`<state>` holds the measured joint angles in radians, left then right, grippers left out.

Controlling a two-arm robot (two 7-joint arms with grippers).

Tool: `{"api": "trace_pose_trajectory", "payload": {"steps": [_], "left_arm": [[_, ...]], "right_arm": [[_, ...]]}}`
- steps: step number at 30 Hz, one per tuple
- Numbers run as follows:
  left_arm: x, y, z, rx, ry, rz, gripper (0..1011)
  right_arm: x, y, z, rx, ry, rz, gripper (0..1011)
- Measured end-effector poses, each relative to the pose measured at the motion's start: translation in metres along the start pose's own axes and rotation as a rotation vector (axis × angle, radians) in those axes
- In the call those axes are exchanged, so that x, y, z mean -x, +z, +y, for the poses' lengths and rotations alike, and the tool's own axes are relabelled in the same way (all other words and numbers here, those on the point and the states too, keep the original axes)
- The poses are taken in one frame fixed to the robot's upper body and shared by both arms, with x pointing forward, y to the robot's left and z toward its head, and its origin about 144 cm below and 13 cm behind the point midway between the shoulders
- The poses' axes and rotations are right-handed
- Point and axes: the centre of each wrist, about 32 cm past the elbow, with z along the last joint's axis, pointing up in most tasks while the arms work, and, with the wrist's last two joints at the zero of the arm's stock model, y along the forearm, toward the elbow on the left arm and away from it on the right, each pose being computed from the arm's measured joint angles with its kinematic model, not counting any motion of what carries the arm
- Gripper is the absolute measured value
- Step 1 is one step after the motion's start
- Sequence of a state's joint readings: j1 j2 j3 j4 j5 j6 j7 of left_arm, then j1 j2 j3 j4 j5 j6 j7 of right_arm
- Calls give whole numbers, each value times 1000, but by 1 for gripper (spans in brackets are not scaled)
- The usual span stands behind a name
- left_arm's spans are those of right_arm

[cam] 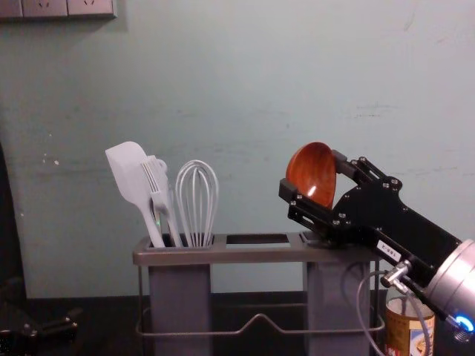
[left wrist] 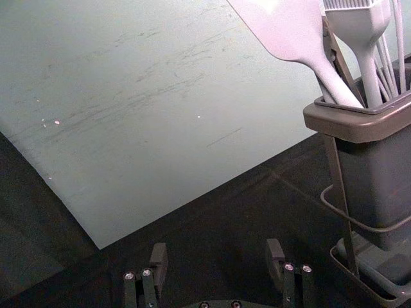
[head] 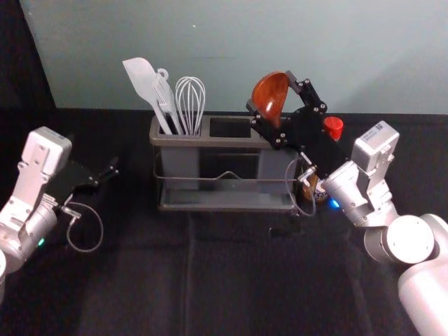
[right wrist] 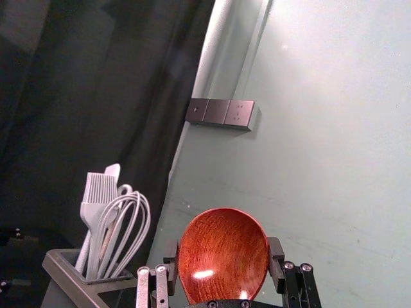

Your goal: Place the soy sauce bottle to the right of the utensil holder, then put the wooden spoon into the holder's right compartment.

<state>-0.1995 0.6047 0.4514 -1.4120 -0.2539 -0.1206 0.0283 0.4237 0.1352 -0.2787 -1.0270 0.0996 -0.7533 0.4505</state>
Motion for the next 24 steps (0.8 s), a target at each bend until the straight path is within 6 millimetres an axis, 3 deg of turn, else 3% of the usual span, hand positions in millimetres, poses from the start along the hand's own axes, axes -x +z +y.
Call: {"api": "trace_pose_trajectory", "payload": {"steps": [8, 24], "left_arm": [[0, 0, 0, 0, 0, 0, 1005], [0, 0, 0, 0, 0, 0, 1005]], "right_arm": [[1, 1, 1, -11, -12, 7, 1004], [-13, 29, 14, -127, -98, -56, 1004]]}}
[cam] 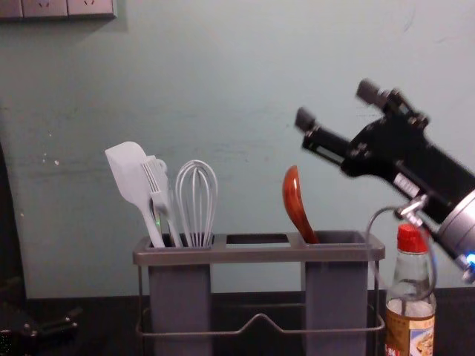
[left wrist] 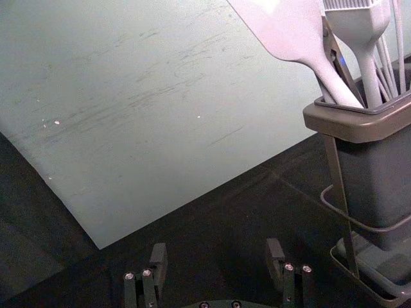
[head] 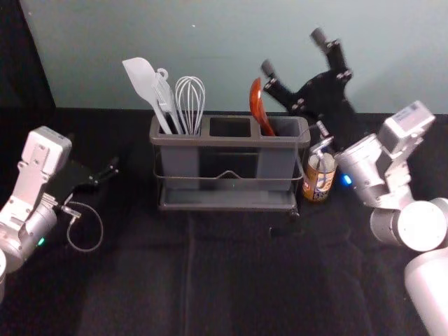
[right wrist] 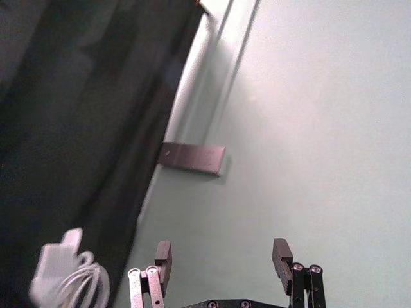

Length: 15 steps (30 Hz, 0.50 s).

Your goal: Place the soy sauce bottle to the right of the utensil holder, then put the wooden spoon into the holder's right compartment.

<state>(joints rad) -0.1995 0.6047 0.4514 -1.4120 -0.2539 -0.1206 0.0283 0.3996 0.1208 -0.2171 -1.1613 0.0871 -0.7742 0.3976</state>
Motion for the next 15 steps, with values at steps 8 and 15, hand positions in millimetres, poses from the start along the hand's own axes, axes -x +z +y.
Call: {"api": "trace_pose_trajectory", "payload": {"steps": [8, 15], "left_arm": [[0, 0, 0, 0, 0, 0, 1005], [0, 0, 0, 0, 0, 0, 1005]], "right_arm": [[-12, 9, -11, -41, -151, -114, 1004], [-25, 9, -29, -21, -328, -226, 1004]]}}
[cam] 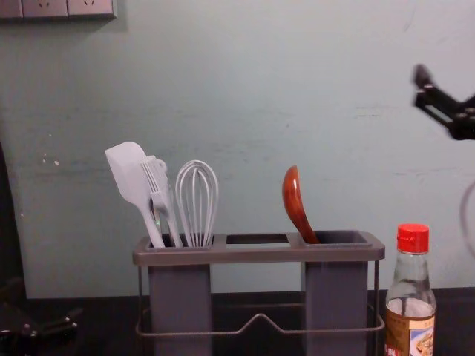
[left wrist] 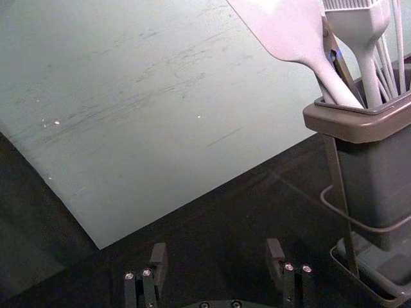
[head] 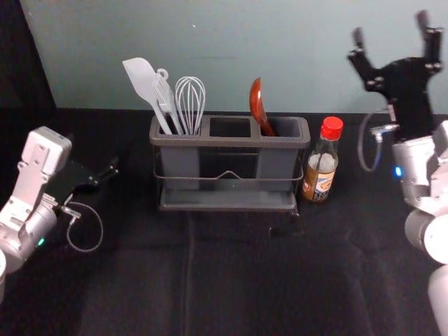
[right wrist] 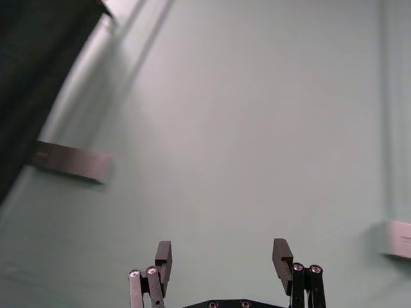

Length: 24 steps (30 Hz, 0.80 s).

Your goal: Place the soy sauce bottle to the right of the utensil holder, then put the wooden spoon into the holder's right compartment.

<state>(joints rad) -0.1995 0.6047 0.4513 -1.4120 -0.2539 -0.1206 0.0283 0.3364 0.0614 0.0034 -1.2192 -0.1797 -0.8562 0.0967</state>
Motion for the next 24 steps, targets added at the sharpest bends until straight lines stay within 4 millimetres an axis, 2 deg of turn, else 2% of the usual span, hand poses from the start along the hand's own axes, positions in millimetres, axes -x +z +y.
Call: {"api": "trace_pose_trajectory", "payload": {"steps": [11, 17, 24], "left_arm": [[0, 0, 0, 0, 0, 0, 1005], [0, 0, 0, 0, 0, 0, 1005], [0, 0, 0, 0, 0, 0, 1005]], "right_arm": [[-16, -5, -25, 140, -68, -85, 1004], [-20, 5, -31, 322, -62, -94, 1004], [-26, 20, -28, 579, -40, -52, 1004]]}}
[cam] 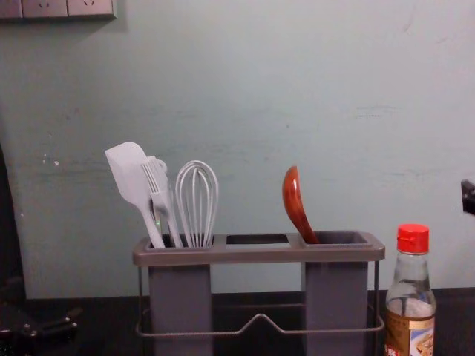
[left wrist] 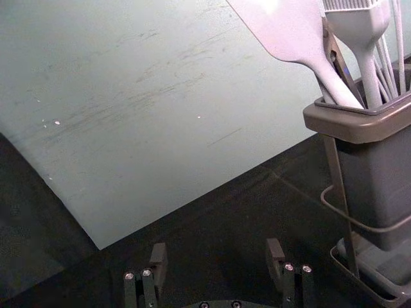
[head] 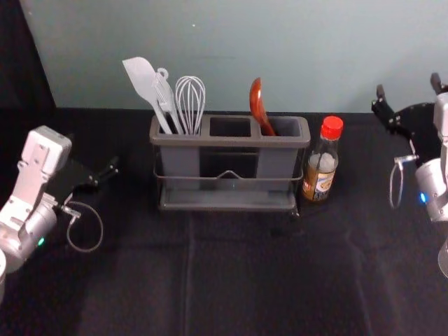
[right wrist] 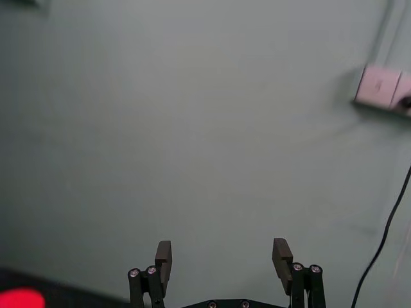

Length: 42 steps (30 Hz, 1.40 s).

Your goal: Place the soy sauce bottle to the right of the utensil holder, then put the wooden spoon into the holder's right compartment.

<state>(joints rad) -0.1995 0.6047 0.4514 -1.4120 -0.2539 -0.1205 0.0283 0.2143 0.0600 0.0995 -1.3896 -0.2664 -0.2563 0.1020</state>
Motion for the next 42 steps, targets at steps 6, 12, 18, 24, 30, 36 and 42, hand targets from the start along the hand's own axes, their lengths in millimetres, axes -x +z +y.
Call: {"api": "trace_pose_trajectory", "payload": {"steps": [6, 12, 18, 24, 30, 36, 42], "left_arm": [[0, 0, 0, 0, 0, 0, 1005], [0, 0, 0, 0, 0, 0, 1005], [0, 0, 0, 0, 0, 0, 1005], [0, 0, 0, 0, 0, 0, 1005], [0, 0, 0, 0, 0, 0, 1005], [0, 0, 0, 0, 0, 0, 1005], [0, 0, 0, 0, 0, 0, 1005]], "right_arm": [[1, -5, -2, 99, 36, 23, 1004], [3, -15, -8, 184, 90, 35, 1004], [-1, -17, -10, 218, 146, 28, 1004], [-8, -17, -11, 239, 214, 10, 1004], [-19, -17, -10, 249, 288, -51, 1004], [-28, -19, -9, 252, 327, -120, 1004], [-30, -19, -9, 241, 338, -134, 1004]]}}
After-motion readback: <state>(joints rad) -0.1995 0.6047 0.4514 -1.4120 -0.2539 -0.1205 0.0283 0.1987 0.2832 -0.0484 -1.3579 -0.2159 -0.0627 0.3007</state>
